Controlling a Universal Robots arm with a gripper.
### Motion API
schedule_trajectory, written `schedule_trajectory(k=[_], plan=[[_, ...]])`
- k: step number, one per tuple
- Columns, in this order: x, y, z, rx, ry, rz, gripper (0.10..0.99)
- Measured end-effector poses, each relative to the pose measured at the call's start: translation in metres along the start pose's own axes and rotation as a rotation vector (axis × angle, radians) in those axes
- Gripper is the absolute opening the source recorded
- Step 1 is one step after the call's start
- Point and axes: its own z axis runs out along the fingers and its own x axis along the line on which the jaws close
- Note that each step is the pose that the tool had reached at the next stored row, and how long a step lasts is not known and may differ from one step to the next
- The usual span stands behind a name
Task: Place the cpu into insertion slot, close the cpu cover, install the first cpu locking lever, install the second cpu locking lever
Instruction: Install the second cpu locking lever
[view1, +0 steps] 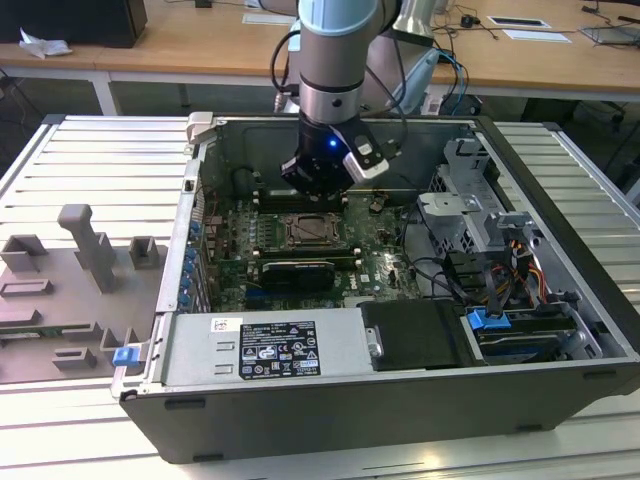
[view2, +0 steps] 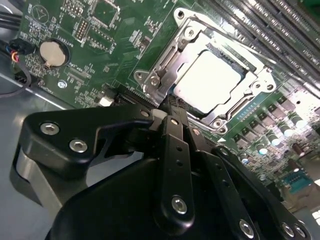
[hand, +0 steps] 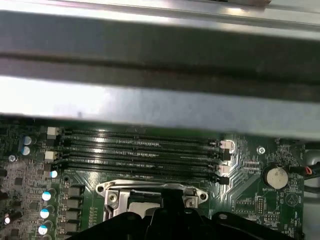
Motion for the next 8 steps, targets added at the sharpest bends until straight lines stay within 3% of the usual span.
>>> schedule_trajectory(k=[5, 7, 8], plan=[[0.0, -0.0029, -0.0036, 0.0, 0.0011, 0.0, 0.106], [-0.0005, -0.0018, -0.021, -0.001, 0.004, 0.0, 0.106], [-0.0005, -0.0026, -0.0219, -0.001, 0.004, 0.0, 0.106]])
